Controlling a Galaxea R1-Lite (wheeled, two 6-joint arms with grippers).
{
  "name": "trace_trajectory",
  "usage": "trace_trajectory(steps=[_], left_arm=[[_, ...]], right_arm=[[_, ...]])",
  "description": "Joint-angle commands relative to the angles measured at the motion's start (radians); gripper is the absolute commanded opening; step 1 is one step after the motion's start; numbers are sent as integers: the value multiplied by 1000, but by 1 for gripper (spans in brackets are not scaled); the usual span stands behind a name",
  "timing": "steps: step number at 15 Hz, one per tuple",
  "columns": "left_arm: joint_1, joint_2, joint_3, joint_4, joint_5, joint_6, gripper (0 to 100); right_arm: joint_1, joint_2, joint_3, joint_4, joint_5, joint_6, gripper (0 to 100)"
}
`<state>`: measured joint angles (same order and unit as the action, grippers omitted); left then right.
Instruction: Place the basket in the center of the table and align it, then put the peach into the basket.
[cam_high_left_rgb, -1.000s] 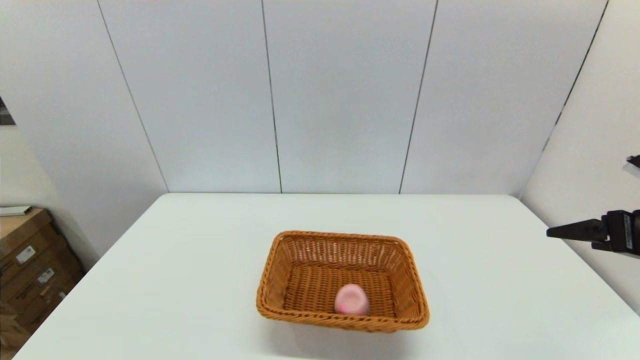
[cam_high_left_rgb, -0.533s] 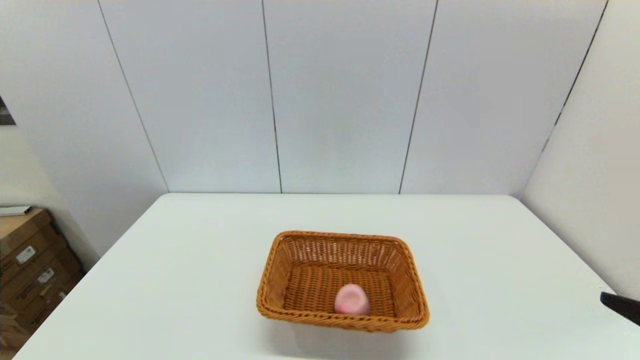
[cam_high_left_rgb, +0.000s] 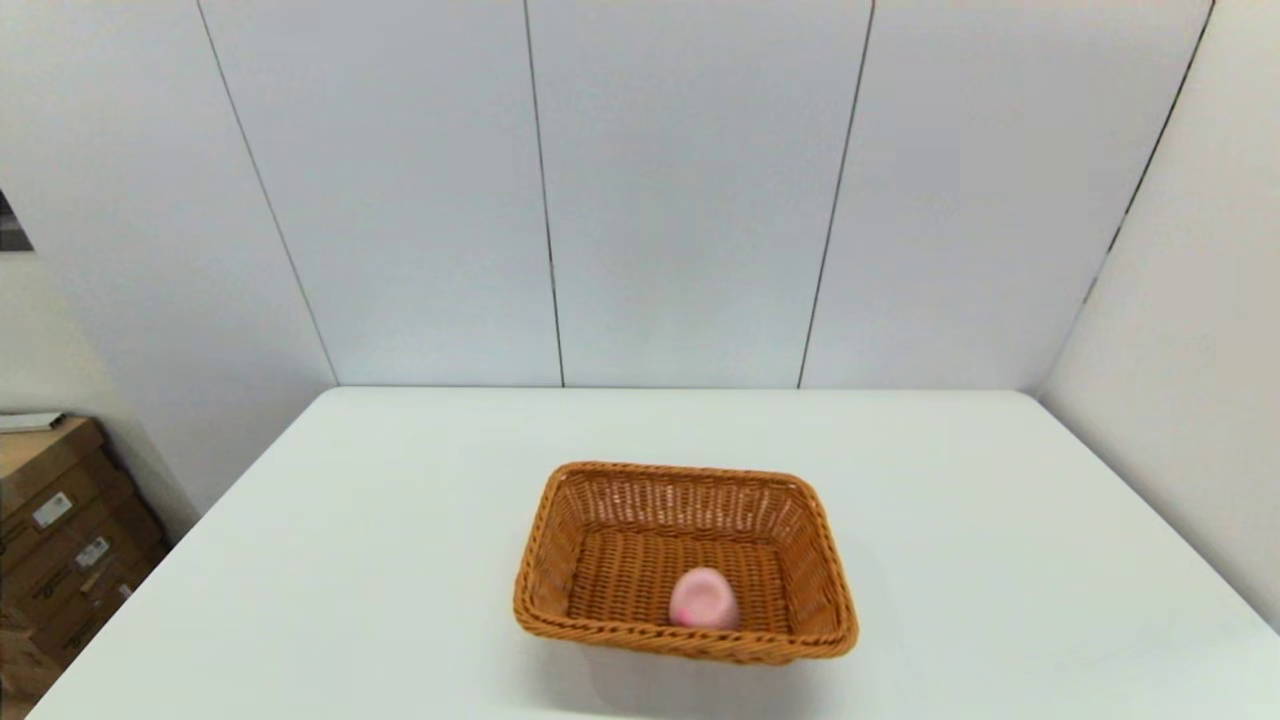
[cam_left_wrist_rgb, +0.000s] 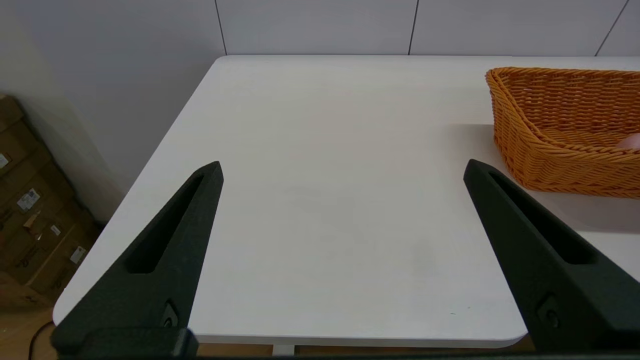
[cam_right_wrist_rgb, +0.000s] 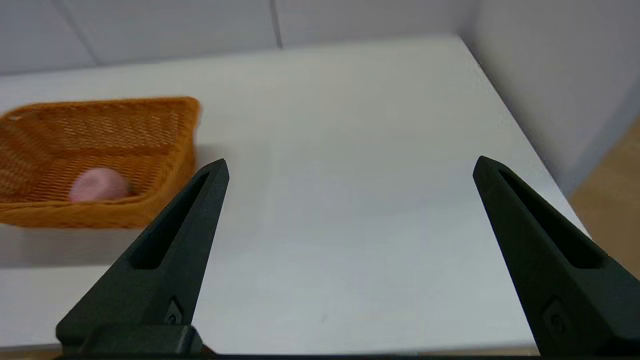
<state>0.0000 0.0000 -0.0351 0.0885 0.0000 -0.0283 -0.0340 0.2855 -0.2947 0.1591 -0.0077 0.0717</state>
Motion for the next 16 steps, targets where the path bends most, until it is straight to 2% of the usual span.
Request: trace_trajectory(steps=[1, 3, 8, 10, 12, 16], left_arm=[[0, -2, 0, 0, 0, 1, 100], [0, -2, 0, 0, 0, -1, 100], [0, -2, 0, 0, 0, -1, 100], [0, -2, 0, 0, 0, -1, 100], [0, -2, 0, 0, 0, 1, 100], [0, -2, 0, 0, 0, -1, 100]], right_arm=[[43, -192, 92, -13, -23, -61, 100], [37, -236, 106, 3, -21, -66, 100], [37, -287, 209, -30, -64, -98, 100], [37, -287, 210, -26, -61, -98, 100], [37, -287, 241, -32, -14, -93, 100], [37, -287, 244, -33, -9, -96, 100]])
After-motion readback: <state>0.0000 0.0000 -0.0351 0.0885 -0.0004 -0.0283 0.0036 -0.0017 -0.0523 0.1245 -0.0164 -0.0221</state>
